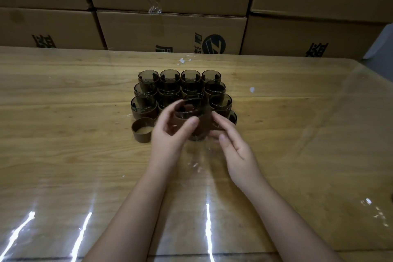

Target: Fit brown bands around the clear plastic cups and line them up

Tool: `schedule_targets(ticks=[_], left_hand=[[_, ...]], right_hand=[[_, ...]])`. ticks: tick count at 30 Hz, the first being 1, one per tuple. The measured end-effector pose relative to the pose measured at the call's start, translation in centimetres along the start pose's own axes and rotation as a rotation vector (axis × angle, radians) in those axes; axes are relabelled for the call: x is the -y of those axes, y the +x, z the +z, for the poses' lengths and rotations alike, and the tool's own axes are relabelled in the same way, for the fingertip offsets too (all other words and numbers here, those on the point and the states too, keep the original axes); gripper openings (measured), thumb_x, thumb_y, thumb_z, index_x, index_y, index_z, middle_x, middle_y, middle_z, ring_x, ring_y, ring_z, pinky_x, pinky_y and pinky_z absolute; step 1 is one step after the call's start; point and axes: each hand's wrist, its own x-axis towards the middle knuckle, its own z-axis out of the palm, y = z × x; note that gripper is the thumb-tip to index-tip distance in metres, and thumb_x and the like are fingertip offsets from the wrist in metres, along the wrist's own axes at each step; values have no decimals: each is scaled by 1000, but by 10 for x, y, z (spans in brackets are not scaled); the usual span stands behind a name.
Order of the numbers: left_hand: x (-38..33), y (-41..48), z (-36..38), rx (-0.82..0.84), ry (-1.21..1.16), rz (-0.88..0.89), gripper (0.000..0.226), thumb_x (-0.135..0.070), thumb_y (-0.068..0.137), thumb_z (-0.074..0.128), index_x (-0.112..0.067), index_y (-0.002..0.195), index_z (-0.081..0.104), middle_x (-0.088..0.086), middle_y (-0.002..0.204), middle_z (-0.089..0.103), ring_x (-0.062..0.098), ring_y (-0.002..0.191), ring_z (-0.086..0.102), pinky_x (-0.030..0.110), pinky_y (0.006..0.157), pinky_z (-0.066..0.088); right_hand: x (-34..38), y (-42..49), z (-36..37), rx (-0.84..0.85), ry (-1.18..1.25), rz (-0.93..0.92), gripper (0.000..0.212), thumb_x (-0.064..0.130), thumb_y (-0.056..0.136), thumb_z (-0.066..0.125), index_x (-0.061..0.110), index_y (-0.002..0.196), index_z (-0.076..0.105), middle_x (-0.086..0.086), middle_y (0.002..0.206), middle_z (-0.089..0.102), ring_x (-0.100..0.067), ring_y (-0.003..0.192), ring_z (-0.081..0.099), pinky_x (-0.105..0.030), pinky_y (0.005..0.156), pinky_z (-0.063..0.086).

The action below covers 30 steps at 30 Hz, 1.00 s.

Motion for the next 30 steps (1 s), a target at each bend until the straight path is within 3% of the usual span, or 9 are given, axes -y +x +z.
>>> schedule_targets(ticks=[4, 6, 7, 10, 13, 15, 17, 20, 30], left_hand=[[22, 17, -19, -268, 65, 44, 60, -36, 71, 79, -25, 125, 55, -9, 118, 62, 2, 106, 62, 21, 90, 50], [32, 20, -24, -312, 140, 38, 63, -34, 73, 80, -20, 129, 54, -6, 123, 57, 9, 110, 60, 23, 95, 49], [35, 22, -25, -319, 190, 40, 63, -33, 75, 80, -18, 130, 54, -4, 125, 52, 12, 110, 58, 17, 94, 47], [44, 25, -27, -332, 387, 49, 66, -37, 76, 77, -18, 133, 51, -5, 121, 40, 14, 109, 54, 1, 81, 37], [44, 26, -29, -334, 534, 56, 73, -42, 75, 76, -17, 137, 48, -7, 117, 38, 14, 106, 52, 13, 81, 37], [44, 24, -28, -308, 627, 74, 74, -43, 74, 76, -16, 137, 48, -3, 117, 43, 18, 110, 51, 26, 89, 40], [45, 23, -27, -310, 739, 103, 74, -45, 73, 76, -17, 136, 51, 4, 119, 50, 22, 114, 48, 38, 98, 34], [45, 23, -30, -309, 803, 110, 73, -50, 72, 75, -20, 135, 52, 5, 118, 52, 22, 112, 49, 36, 93, 25], [47, 29, -42, -170, 952, 94, 80, -53, 77, 70, -26, 145, 36, 5, 133, 51, 23, 122, 48, 43, 99, 30]], right_hand=[[-12, -1, 2, 3, -230, 46, 41, -1, 100, 39, 31, 113, 61, 16, 124, 54, -3, 102, 60, -23, 92, 48], [-16, -1, 2, 16, -299, 66, 40, -4, 98, 42, 27, 104, 66, 16, 115, 57, -2, 100, 59, -24, 89, 49], [-18, -1, 1, 27, -338, 65, 39, -4, 97, 43, 25, 101, 68, 14, 111, 58, -3, 99, 59, -25, 87, 50], [-19, -1, -1, 35, -383, 98, 36, -1, 96, 45, 25, 98, 69, 15, 107, 59, -11, 90, 63, -34, 82, 53], [-19, -2, -1, 41, -399, 113, 35, 1, 97, 45, 27, 97, 68, 18, 105, 59, -4, 88, 63, -21, 77, 50], [-18, -2, -1, 42, -407, 125, 33, 1, 97, 46, 25, 97, 69, 18, 104, 59, -1, 87, 62, -13, 75, 47], [-19, -2, -1, 47, -409, 133, 31, 2, 97, 46, 23, 98, 69, 16, 103, 60, -1, 86, 62, -12, 74, 46], [-20, -2, 0, 55, -413, 134, 29, 2, 97, 47, 21, 98, 70, 16, 101, 60, -1, 84, 62, -10, 73, 44], [-24, -1, -1, 76, -458, 163, 28, 11, 97, 51, 27, 117, 62, 17, 105, 58, 2, 87, 61, -8, 73, 44]])
